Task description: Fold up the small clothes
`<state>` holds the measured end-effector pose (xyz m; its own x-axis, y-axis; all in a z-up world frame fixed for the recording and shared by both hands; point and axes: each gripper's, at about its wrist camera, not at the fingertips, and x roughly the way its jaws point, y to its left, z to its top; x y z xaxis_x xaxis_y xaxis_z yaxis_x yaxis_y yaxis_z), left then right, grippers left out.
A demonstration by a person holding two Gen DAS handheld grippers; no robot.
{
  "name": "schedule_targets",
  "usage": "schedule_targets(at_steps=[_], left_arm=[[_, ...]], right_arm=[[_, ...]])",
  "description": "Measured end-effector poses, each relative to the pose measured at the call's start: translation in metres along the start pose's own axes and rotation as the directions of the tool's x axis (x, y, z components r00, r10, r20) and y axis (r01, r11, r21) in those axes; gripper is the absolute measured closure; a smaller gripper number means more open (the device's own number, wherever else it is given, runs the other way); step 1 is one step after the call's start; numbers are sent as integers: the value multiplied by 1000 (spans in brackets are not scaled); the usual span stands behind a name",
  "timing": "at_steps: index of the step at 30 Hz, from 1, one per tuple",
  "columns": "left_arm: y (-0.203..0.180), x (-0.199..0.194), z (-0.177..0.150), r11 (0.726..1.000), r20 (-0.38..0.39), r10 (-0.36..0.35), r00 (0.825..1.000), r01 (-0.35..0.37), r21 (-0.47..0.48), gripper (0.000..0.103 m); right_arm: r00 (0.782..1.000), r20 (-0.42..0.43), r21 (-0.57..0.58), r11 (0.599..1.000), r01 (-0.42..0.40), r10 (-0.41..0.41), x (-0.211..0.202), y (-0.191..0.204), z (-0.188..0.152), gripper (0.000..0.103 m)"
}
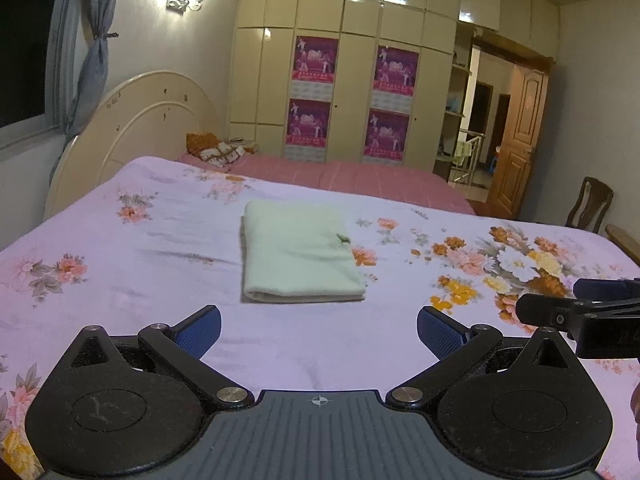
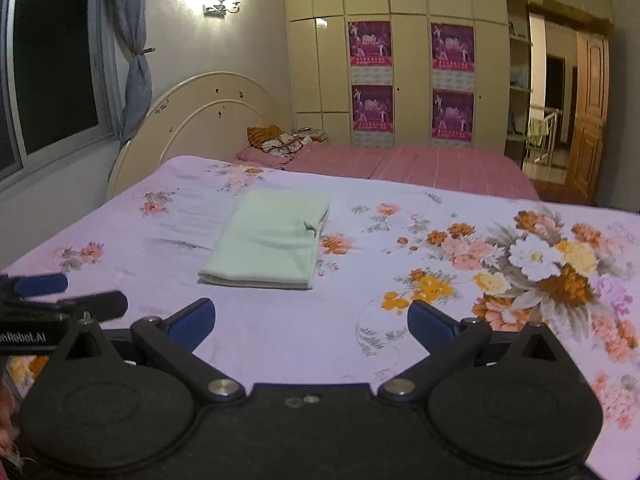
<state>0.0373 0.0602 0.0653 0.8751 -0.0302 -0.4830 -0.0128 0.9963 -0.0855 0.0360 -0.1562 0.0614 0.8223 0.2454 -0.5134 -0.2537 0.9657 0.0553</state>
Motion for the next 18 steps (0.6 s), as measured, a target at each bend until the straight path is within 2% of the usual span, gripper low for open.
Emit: schedule_targets(at_steps=[18], left_arm=[[-9,-3,4,1000,14,7,1000,-7,14,0]], right_arm=[[999,35,27,1000,6,-7,-9,-7,2,1]])
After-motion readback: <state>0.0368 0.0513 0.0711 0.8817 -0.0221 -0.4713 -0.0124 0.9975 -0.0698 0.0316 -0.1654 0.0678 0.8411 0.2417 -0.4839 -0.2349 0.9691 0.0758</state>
